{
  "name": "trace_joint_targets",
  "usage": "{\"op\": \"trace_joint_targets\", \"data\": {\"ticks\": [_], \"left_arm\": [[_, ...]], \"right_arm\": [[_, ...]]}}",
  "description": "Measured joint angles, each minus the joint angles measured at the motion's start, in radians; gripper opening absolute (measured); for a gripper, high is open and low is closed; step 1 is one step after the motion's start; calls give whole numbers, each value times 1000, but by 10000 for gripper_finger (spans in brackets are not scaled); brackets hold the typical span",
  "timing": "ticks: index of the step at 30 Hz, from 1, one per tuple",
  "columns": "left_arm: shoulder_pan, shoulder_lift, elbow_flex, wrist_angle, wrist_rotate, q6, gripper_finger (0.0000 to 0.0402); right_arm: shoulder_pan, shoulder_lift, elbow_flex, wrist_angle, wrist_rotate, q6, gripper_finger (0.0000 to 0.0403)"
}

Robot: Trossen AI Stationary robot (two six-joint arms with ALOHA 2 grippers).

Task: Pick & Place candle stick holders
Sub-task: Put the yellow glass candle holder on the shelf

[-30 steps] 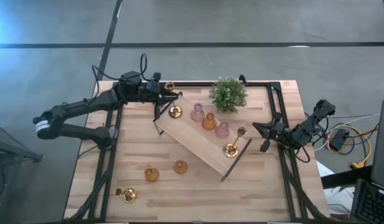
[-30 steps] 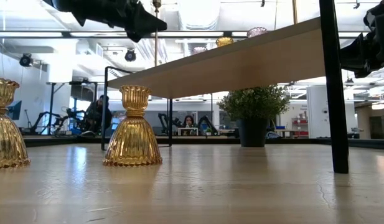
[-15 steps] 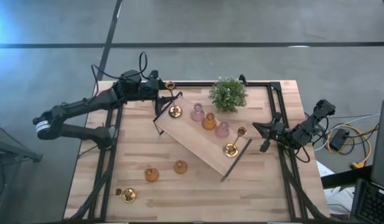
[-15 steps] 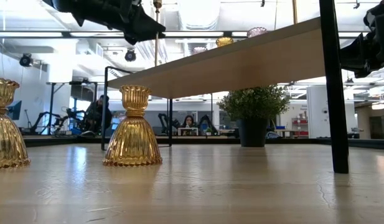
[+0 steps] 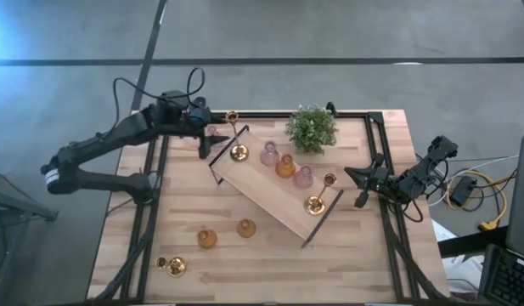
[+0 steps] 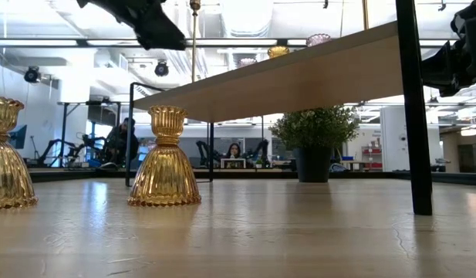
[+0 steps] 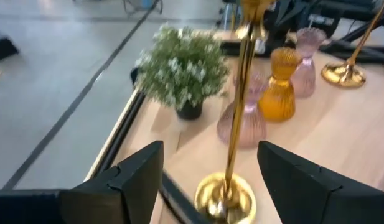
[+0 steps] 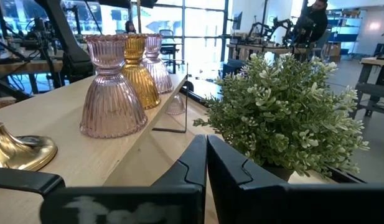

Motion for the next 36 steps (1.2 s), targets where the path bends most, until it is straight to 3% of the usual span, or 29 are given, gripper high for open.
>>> {"op": "trace_joint_targets", "data": {"ticks": [11,19,25,32,36], "left_arm": [[-14,-61,175,-432,-174,-22,262],[-97,-88,189,-615,-215,-134,262],[-233,-86,187,-713,-354,-289,261],[-449,-85,187,-778,-437,-511,261],[-574,-85,186,-813,-564,-625,261]], "right_arm": [[0,0,0,0,0,0,8],[0,0,0,0,0,0,8],[0,0,0,0,0,1,8],[0,0,0,0,0,0,8],[0,0,0,0,0,1,8]]}}
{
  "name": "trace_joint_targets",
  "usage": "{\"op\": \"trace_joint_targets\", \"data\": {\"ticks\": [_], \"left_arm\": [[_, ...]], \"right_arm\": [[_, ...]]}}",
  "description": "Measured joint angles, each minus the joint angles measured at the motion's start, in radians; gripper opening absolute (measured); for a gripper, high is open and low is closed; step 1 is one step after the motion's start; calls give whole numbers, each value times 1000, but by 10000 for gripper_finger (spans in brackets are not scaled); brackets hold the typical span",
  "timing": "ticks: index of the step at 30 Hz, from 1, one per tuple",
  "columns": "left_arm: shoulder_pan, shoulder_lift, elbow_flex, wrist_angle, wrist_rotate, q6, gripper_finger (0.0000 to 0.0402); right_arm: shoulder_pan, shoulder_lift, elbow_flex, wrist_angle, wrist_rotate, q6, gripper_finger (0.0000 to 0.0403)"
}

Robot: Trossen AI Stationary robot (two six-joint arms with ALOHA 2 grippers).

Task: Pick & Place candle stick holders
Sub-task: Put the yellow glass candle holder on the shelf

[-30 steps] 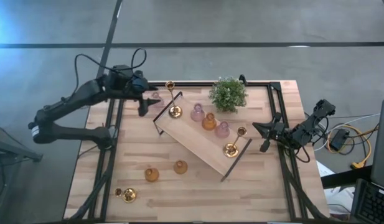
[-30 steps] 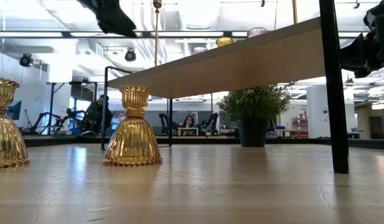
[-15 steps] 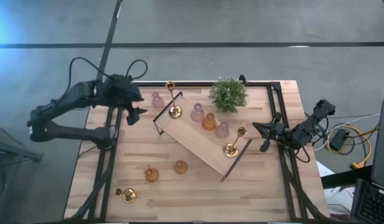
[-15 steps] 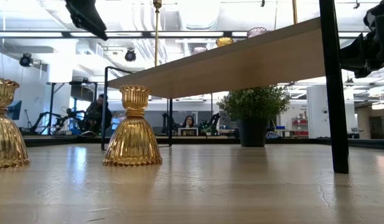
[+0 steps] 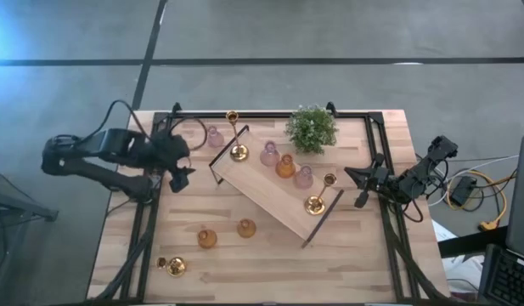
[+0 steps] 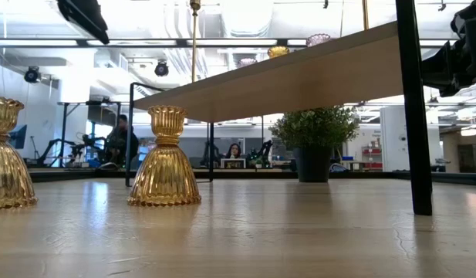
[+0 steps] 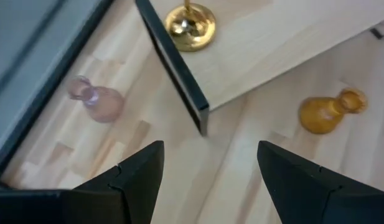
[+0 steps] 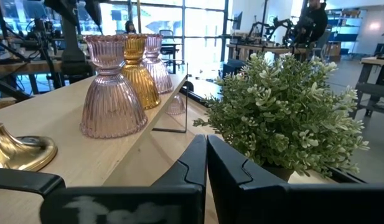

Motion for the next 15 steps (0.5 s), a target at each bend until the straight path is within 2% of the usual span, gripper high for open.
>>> {"op": "trace_joint_targets", "data": {"ticks": [2,5,15], "left_arm": [[-50,0,-1,-13,-78,-59,261],[-102,0,-19,-14,-123,-128,261],[-245,18,-219,58,-59,-237,261]], "right_arm": [[0,0,0,0,0,-1,8],[0,0,0,0,0,-1,8],[0,0,0,0,0,-1,8]]}}
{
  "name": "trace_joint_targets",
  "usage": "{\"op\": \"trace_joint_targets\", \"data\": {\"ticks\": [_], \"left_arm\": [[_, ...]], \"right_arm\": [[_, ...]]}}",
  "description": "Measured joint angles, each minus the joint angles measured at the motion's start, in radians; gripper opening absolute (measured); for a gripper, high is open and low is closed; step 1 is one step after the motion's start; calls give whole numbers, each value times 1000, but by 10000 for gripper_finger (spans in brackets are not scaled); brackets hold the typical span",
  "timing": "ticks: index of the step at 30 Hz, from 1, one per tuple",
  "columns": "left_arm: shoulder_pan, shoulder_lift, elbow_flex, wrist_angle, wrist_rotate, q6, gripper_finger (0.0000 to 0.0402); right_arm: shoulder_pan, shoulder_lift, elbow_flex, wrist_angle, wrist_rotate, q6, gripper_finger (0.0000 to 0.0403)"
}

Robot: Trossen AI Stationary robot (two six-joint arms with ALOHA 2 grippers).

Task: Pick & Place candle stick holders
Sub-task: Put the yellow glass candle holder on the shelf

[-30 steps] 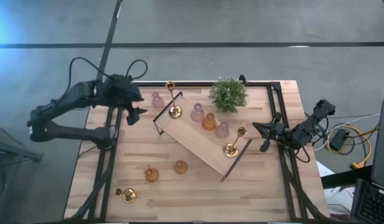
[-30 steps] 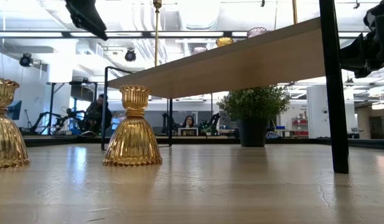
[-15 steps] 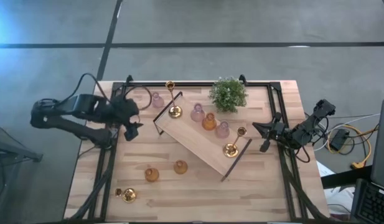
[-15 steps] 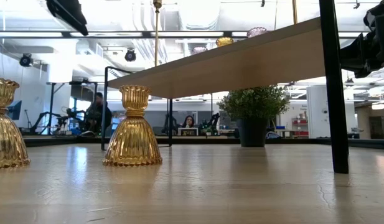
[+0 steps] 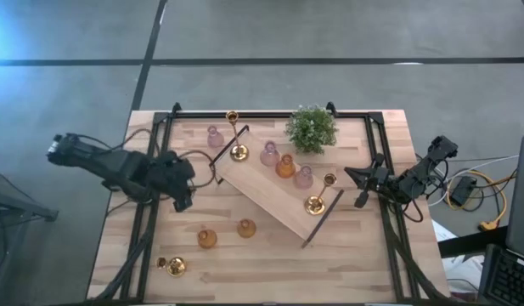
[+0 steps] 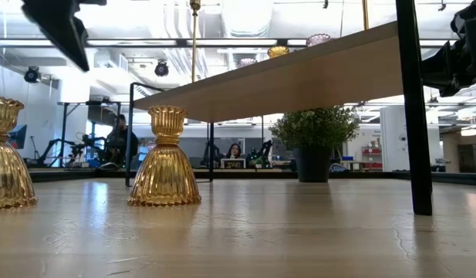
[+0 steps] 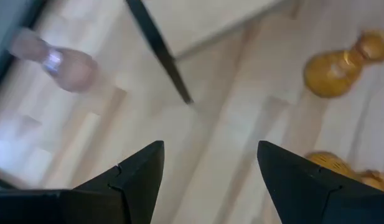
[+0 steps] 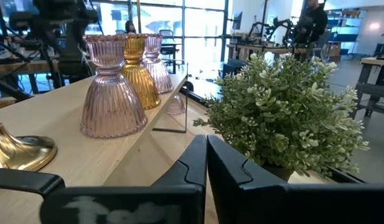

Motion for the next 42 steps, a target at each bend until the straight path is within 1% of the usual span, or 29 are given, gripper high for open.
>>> {"op": "trace_joint_targets", "data": {"ticks": [2,6,8,11,15,17,20,21,26,30,36,42], "left_arm": [[-20,12,-29,32,36,-19,261],[-63,33,-65,115,153,-62,261],[-93,39,-78,156,188,-67,261],[-148,53,-88,170,190,-84,261],[-211,71,-89,173,157,-122,261],[-230,78,-93,173,134,-151,261],[-235,88,-98,179,135,-176,261],[-235,91,-102,194,141,-176,261],[-237,114,-113,293,247,-143,261],[-253,139,-123,306,312,-82,261],[-298,192,-126,305,321,-113,259],[-348,258,-126,306,322,-125,240]], "right_arm": [[0,0,0,0,0,2,8],[0,0,0,0,0,2,8],[0,0,0,0,0,1,8],[0,0,0,0,0,2,8],[0,0,0,0,0,2,8],[0,0,0,0,0,0,8],[0,0,0,0,0,2,8],[0,0,0,0,0,2,8],[0,0,0,0,0,1,8],[0,0,0,0,0,2,8],[0,0,0,0,0,0,8],[0,0,0,0,0,0,8]]}}
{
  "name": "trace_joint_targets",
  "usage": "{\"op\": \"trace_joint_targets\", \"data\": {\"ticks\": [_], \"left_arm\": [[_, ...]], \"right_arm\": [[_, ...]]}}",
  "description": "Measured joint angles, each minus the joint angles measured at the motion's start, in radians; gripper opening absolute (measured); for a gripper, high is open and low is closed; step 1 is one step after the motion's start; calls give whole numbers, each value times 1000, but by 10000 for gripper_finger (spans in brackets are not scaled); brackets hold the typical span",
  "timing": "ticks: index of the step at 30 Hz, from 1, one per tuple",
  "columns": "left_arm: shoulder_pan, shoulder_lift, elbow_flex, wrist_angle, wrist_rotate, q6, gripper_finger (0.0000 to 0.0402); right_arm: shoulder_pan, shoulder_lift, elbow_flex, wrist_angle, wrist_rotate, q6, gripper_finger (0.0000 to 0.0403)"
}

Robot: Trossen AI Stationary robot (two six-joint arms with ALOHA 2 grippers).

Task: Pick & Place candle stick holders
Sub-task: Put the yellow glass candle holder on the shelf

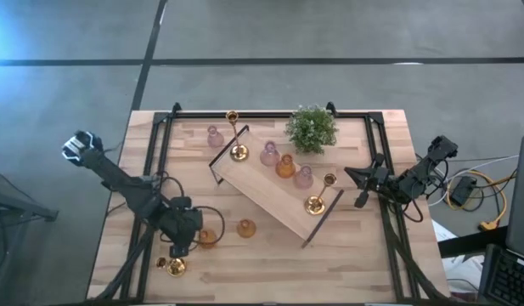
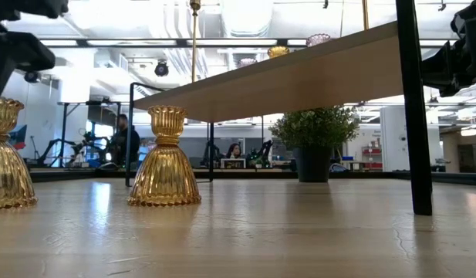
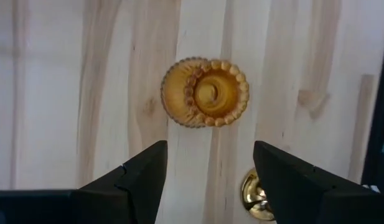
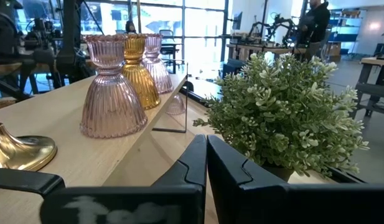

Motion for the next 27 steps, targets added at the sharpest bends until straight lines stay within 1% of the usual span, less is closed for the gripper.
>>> {"op": "trace_joint_targets", "data": {"ticks": [6,12,18,21,27], "left_arm": [[-18,66,-4,3,0,-61,234],[-20,101,-42,19,0,-77,234],[-21,101,-88,180,-7,-49,234],[-21,99,-118,234,-16,-35,234],[-21,99,-191,337,-81,-26,234]], "right_arm": [[0,0,0,0,0,2,8],[0,0,0,0,0,0,8],[0,0,0,0,0,0,8],[0,0,0,0,0,0,8],[0,0,0,0,0,0,8]]}}
